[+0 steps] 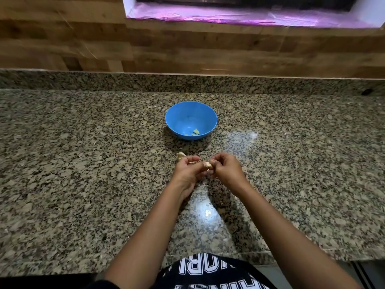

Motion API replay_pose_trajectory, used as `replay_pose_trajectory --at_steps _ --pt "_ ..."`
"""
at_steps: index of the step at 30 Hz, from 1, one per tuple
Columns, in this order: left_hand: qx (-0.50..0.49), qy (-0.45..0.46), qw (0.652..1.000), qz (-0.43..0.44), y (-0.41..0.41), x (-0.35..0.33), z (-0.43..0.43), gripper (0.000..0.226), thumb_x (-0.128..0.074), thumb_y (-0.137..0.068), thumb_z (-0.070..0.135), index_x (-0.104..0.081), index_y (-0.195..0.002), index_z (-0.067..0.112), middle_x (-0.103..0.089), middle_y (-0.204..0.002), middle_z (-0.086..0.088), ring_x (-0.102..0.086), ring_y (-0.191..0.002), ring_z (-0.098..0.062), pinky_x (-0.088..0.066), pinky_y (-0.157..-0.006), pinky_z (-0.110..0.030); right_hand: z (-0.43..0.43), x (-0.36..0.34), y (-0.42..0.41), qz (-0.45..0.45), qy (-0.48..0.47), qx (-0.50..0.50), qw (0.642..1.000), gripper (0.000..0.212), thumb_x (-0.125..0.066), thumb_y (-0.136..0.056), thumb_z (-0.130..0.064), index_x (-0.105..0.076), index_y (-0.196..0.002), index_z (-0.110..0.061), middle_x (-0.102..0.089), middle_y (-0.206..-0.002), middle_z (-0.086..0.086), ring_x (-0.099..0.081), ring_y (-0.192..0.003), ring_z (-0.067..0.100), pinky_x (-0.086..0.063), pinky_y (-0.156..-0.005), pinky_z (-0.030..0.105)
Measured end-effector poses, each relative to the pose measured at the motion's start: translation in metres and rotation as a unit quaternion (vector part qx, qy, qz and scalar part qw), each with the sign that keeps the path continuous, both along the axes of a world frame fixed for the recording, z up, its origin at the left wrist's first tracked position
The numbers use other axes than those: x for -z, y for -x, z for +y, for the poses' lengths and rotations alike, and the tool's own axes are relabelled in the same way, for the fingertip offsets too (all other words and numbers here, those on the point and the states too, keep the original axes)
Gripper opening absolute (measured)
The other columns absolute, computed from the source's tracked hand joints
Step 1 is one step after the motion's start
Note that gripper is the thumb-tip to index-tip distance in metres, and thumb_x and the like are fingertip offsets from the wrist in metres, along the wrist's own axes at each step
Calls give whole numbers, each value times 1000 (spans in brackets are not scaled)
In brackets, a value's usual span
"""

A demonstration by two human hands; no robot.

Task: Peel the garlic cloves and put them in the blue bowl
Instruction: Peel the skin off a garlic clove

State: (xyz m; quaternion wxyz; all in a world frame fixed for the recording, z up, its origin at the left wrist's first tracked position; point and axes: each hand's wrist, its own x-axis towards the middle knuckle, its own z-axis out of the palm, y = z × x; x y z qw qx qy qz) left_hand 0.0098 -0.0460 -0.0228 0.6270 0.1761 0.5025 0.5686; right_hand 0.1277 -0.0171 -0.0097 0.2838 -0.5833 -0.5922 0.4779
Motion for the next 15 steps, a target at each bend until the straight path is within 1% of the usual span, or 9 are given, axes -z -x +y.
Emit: replay_pose_trajectory --at_steps 3,6,8,9,10,11,13,14,15 --pt "38 2 997 63 3 -1 1 25 -63 -82 -9 -48 -93 8 -61 -84 -14 -58 -64 -18 -52 -57 -23 0 -2 2 -60 -30 -19 998 8 -52 -94 -9 -58 -89 -11 -64 -81 8 -60 -63 12 -52 -55 24" --pt "59 -11 997 58 3 -3 2 21 -65 -82 -5 -54 -97 3 -66 -83 -12 -62 -66 -17 -54 -60 -25 -2 -4 7 -82 -53 -40 994 7 -50 -94 -9 -55 -90 -12 -59 -77 1 -56 -61 7 -41 -45 10" --pt "48 -5 998 49 2 -5 3 20 -66 -83 -1 -55 -100 1 -66 -84 -10 -63 -67 -15 -54 -62 -24 -1 -4 9 -90 -68 -41 993 5 -52 -94 -10 -56 -92 -12 -57 -75 -4 -53 -61 3 -38 -43 7" --pt "36 2 998 59 2 -6 4 18 -65 -84 1 -55 -99 2 -65 -84 -9 -62 -65 -14 -54 -60 -24 0 -4 10 -87 -70 -41 993 5 -53 -94 -11 -57 -91 -13 -58 -76 -4 -54 -62 3 -40 -45 8" --pt "26 7 996 91 3 -5 4 14 -64 -85 2 -56 -96 4 -65 -81 -8 -60 -62 -13 -53 -57 -23 1 -4 10 -82 -67 -39 994 5 -55 -93 -11 -58 -90 -14 -62 -79 -1 -57 -63 5 -45 -50 9" --pt "20 11 989 146 5 -4 5 10 -63 -86 2 -56 -92 7 -64 -78 -7 -59 -58 -12 -51 -54 -23 1 -4 10 -80 -65 -37 994 5 -57 -92 -10 -60 -90 -14 -66 -85 4 -60 -66 8 -51 -57 15" --pt "34 10 961 273 12 0 6 11 -63 -87 3 -59 -84 12 -64 -75 -6 -58 -55 -11 -50 -51 -23 4 -4 9 -96 -62 -40 993 10 -59 -89 -5 -67 -95 -8 -69 -94 9 -65 -77 16 -56 -75 30" --pt "50 6 944 325 14 1 5 11 -65 -86 4 -60 -82 13 -65 -76 -6 -59 -57 -12 -52 -53 -23 6 -4 9 -106 -59 -46 992 14 -59 -88 -3 -68 -99 -6 -69 -96 9 -65 -81 19 -55 -80 33" --pt "68 1 926 371 15 1 3 11 -67 -84 6 -61 -80 14 -66 -79 -6 -62 -61 -12 -54 -57 -24 6 -4 8 -115 -56 -53 990 16 -60 -88 -1 -69 -100 -5 -68 -93 7 -65 -81 19 -55 -81 33"
